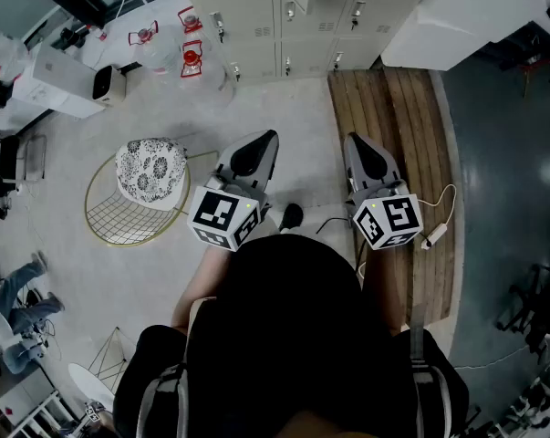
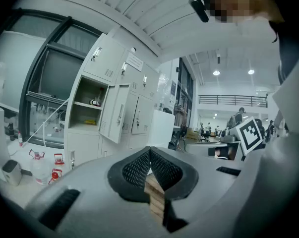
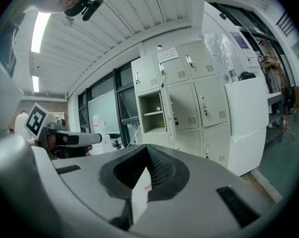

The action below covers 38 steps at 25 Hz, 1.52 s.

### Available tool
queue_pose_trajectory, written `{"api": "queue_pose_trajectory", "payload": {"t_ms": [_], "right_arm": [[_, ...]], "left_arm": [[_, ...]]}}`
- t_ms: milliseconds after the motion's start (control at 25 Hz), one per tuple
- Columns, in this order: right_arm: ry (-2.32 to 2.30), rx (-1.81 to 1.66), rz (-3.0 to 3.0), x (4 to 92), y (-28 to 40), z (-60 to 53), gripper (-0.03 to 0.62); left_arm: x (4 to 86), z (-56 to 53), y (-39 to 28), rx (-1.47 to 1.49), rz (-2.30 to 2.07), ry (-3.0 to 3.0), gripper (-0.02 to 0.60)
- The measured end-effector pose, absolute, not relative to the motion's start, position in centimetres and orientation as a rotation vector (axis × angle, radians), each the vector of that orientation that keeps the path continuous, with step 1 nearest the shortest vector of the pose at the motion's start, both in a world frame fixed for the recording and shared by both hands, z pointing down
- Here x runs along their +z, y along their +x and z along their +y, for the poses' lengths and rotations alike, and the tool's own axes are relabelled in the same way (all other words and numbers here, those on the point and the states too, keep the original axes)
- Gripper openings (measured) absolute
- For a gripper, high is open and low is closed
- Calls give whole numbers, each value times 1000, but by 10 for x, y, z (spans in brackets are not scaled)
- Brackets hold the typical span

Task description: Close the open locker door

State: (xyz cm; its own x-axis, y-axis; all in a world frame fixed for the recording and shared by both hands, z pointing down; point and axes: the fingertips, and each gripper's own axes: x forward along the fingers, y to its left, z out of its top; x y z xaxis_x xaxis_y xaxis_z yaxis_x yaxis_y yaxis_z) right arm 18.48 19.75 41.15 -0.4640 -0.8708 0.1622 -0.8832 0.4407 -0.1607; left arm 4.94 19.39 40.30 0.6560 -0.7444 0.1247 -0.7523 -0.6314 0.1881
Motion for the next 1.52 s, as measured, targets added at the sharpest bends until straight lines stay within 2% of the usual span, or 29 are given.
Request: {"api": "queue_pose_trajectory", "payload": {"t_ms": [960,1520], "right_arm": [[1559,367,-2639,418,184,193,3],[1536,324,-2611,402,160,99,3]], "left_arm": [[407,192,50,63,-1217,2624,17],[404,93,19,24,-1211,2599,17]]}}
